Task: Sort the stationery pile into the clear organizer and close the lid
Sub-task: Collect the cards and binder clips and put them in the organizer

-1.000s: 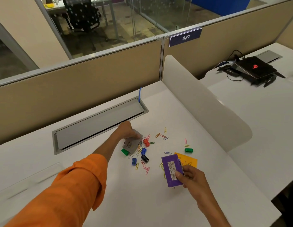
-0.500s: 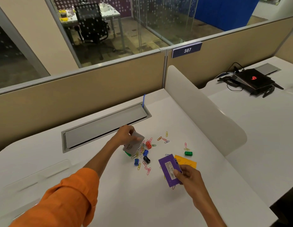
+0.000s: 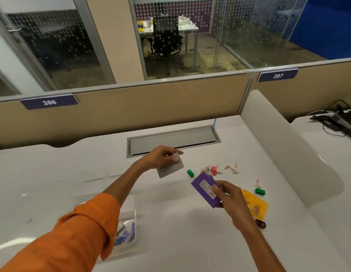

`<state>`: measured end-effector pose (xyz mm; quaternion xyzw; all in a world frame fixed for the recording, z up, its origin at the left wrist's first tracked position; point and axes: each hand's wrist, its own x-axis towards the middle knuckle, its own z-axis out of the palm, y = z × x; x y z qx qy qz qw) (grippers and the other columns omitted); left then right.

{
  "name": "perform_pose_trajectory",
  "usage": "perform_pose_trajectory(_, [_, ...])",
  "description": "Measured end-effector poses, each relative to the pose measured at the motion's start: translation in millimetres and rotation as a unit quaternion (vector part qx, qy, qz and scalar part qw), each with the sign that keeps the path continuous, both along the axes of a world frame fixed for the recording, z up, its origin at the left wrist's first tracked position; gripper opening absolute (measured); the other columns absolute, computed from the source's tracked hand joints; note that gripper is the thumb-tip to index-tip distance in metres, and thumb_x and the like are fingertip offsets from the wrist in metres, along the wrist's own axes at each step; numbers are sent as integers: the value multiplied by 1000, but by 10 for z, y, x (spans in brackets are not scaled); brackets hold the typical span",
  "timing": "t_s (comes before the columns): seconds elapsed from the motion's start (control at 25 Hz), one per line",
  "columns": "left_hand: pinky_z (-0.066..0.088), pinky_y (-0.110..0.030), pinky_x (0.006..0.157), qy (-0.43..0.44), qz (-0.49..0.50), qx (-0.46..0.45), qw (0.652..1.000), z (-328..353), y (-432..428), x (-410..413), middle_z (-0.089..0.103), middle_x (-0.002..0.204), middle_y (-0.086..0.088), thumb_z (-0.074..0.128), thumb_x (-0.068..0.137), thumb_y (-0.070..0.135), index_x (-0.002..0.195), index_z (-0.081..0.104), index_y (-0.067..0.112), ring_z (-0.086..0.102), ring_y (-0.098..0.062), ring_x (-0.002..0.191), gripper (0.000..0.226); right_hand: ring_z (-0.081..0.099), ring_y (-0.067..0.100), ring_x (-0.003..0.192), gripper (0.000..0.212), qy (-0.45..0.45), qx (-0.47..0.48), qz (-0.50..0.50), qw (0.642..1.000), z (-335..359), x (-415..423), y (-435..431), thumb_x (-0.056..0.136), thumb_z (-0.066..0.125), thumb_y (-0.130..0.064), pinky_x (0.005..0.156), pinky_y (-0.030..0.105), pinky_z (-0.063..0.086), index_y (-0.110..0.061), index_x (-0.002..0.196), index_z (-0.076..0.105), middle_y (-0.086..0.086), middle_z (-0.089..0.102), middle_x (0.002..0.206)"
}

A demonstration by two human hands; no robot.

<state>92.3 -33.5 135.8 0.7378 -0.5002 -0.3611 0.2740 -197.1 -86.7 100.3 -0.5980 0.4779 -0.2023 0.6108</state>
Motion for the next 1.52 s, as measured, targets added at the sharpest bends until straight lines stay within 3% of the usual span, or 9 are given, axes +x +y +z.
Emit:
perform_pose_trajectory(0.32, [46,-25,85,-19,45,1,999,-9,1312,622,58,119,10,58,98,26,128,62,31,54,-13,106,32,67,13,83,25,-7,-43,119,992,87,894,584,90,64,-28,55,18,55,-19,113,59,1,65,102])
perform_pose_trajectory(0.52, [46,-24,85,-51,49,36,997,-237,1825,857,60,132,2,55,99,16,130,63,22,55,-17,113,33,69,21,91,30,20,-63,156,986,18,1270,947,89,65,-30,63,26,59,-16,115,61,4,67,105])
perform_pose_trajectory(0.72, [43,-23,91,-105,3,69,992,-571,1928,894,60,135,-3,53,98,9,131,62,18,56,-20,118,36,68,18,87,21,44,-84,163,982,17,1418,1141,90,64,-31,57,18,55,-22,108,59,1,66,101])
perform_pose_trajectory(0.8, [41,-19,92,-123,-17,77,989,-690,1918,897,61,134,-5,53,97,6,131,62,16,58,-20,118,37,68,19,88,19,59,-93,158,981,10,1438,1173,90,64,-30,58,19,55,-22,106,58,2,66,101])
perform_pose_trajectory(0.92, [44,-24,99,-132,-33,78,988,-852,1908,903,63,132,-7,54,96,4,130,63,13,60,-20,118,36,69,22,92,22,82,-97,146,981,-17,1450,1198,90,65,-30,61,22,56,-20,109,59,3,67,104])
perform_pose_trajectory(1.2, [45,-29,96,-171,-67,72,980,-1081,1888,855,65,128,-8,51,99,18,124,65,13,61,-23,112,29,69,21,92,25,118,-120,142,975,-108,1487,1284,86,69,-33,64,21,56,-21,107,60,2,68,105])
perform_pose_trajectory(1.4, [46,-28,98,-179,-29,25,983,-1059,1993,888,64,128,-5,60,95,15,126,63,12,60,-20,113,32,68,19,87,28,143,-135,148,969,-114,1618,1313,83,72,-34,63,19,55,-20,105,61,2,67,100])
perform_pose_trajectory(1.52, [53,-28,94,-110,97,-93,985,-980,2147,1034,70,116,-6,59,93,1,116,68,10,63,-10,99,26,66,16,82,32,165,-155,160,961,-133,1788,1305,81,75,-34,57,12,49,-18,106,62,2,68,101])
